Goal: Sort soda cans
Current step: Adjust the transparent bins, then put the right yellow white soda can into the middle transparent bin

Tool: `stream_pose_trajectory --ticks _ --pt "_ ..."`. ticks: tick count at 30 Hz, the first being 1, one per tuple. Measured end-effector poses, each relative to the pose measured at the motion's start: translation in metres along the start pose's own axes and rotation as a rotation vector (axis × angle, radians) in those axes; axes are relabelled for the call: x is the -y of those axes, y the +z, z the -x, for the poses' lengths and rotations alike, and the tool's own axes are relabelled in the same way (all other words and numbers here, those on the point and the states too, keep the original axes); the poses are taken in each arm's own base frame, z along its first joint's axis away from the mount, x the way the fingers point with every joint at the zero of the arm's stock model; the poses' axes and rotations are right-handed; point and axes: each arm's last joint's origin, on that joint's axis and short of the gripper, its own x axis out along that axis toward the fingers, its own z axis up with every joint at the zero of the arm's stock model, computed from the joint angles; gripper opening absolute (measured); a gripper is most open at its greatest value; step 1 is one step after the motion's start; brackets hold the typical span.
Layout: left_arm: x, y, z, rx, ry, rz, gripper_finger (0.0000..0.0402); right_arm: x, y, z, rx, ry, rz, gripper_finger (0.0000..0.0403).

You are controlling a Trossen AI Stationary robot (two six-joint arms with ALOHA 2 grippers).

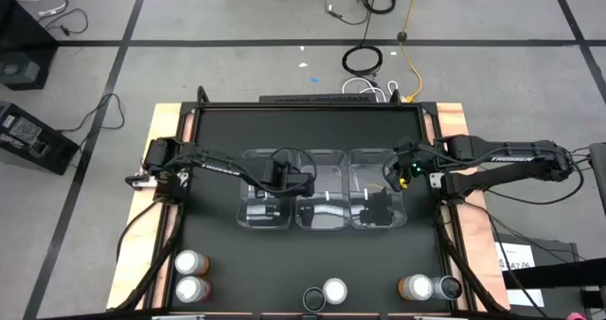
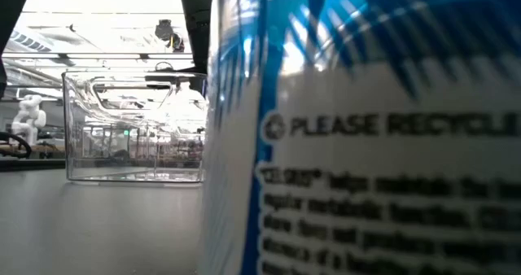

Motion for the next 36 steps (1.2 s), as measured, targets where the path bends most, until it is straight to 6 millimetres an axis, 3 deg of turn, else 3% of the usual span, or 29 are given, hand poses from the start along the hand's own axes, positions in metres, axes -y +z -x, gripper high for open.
stream_pose_trajectory --ticks 23,29,36 --pt "-0.001 0.0 0.002 -0.056 0.005 -0.103 0.0098 0.0 0.001 0.0 0.006 0.004 -0.001 0.0066" --pt "-0.002 0.002 0.013 -0.056 -0.022 -0.1 0.0098 0.0 0.001 0.0 0.006 0.005 -0.002 0.0066" --pt "-0.006 0.009 0.044 -0.037 -0.104 -0.113 0.0099 -0.001 0.001 0.0 0.006 0.005 -0.003 0.0066"
